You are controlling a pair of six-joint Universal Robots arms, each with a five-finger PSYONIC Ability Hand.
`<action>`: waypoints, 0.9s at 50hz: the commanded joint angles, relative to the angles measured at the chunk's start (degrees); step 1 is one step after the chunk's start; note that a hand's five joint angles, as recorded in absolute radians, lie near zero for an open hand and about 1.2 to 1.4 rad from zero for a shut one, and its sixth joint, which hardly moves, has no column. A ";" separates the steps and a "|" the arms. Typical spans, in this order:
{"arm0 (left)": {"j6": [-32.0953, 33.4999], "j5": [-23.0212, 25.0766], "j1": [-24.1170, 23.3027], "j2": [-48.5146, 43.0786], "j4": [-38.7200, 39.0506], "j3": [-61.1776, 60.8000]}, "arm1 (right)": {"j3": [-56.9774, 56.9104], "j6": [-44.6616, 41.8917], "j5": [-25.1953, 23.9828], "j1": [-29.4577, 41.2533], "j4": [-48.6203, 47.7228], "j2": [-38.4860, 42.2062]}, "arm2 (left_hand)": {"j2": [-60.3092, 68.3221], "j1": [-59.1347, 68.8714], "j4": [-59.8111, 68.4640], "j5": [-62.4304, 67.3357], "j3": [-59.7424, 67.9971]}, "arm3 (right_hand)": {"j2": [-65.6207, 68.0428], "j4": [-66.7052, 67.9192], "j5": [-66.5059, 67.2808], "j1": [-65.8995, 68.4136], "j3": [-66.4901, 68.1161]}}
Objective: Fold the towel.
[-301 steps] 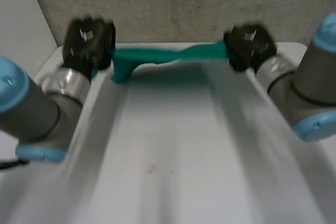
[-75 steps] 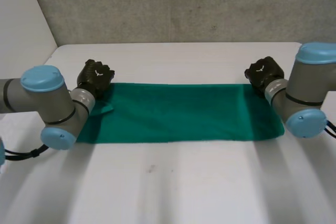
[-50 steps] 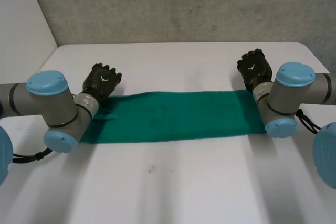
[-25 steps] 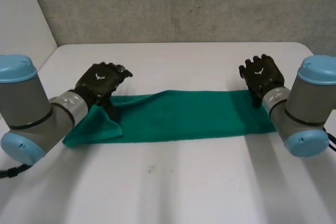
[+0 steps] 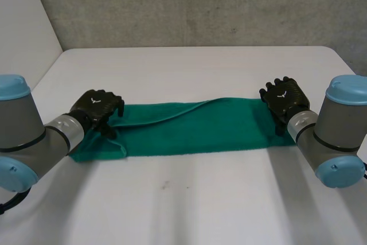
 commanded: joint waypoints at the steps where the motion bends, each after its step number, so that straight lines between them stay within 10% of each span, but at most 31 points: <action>1: -0.12 -5.37 -0.47 -1.19 0.26 1.17 | 0.20 0.01 0.21 -0.07 0.03 -0.15 | 48.81 47.66 48.83 48.63 48.96 | -2.85 -3.41 -3.75 -1.70 -2.20; 28: 26.24 -4.68 1.73 -22.28 5.88 28.25 | 2.04 -0.08 -0.06 0.10 0.11 -1.12 | 57.24 56.09 57.27 57.07 57.40 | -2.85 -3.41 -3.75 -1.70 -2.20; 36: 25.63 -0.02 2.08 -18.43 6.76 24.30 | 2.22 -0.08 -0.06 0.02 0.03 -1.20 | -4.08 -5.23 -4.05 -4.25 -3.92 | -2.85 -3.41 -3.75 -1.70 -2.20; 45: 12.39 7.18 1.90 -8.06 5.71 17.54 | 2.22 -0.08 -0.14 0.02 0.03 -1.55 | -6.82 -7.97 -6.79 -7.00 -6.67 | -2.85 -3.41 -3.75 -1.70 -2.20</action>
